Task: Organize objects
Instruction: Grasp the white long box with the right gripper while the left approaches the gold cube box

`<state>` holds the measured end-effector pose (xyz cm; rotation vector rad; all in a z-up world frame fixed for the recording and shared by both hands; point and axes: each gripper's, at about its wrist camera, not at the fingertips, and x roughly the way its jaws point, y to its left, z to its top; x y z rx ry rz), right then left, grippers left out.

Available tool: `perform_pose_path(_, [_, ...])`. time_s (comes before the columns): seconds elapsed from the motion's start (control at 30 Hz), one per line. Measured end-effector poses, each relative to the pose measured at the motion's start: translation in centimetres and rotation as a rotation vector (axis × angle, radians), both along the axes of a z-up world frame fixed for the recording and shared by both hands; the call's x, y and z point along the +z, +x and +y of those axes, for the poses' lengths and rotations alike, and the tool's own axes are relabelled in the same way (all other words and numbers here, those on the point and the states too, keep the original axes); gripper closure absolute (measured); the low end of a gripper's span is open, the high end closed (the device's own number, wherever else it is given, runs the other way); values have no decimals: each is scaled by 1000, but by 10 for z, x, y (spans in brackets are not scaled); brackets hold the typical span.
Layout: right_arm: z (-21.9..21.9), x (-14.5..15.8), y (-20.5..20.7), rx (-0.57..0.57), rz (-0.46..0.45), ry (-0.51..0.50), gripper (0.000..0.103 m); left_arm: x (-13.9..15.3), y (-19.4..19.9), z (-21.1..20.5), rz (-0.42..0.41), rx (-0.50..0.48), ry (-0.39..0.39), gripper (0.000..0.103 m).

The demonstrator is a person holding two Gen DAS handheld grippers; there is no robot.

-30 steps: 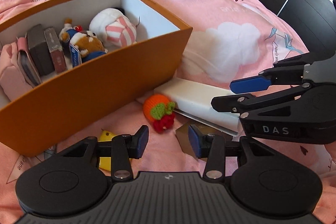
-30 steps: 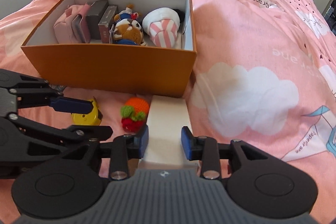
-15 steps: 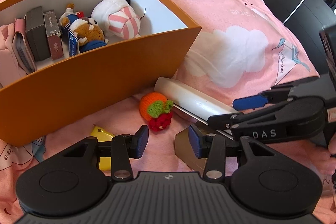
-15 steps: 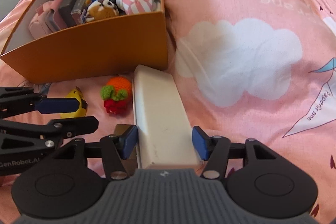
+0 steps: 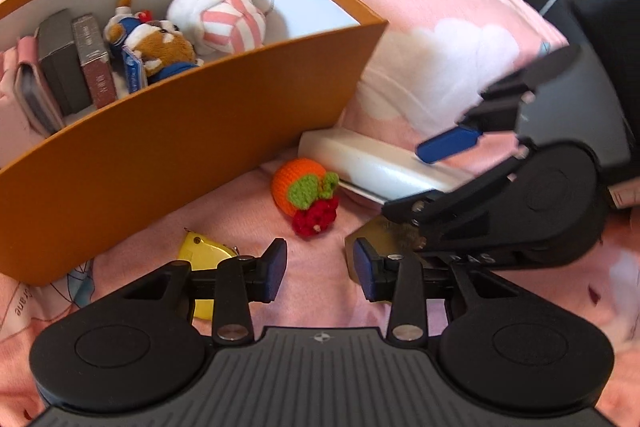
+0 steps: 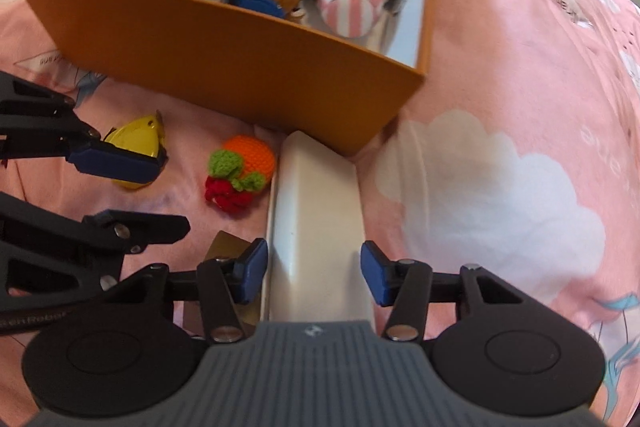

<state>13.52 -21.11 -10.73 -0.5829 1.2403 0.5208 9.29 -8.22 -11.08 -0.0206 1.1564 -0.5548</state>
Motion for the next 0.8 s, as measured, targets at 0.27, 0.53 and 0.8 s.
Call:
perform_pose_path(0.27, [5, -9, 9, 45, 25, -52, 51, -1, -10, -14, -10, -109, 0, 50])
perform_pose_path(0.53, [-25, 9, 20, -50, 73, 47, 64, 0, -9, -10, 11, -107, -28, 45])
perform_pose_path(0.8, [-60, 35, 28, -138, 57, 118, 72, 11, -7, -20, 12, -110, -47, 35])
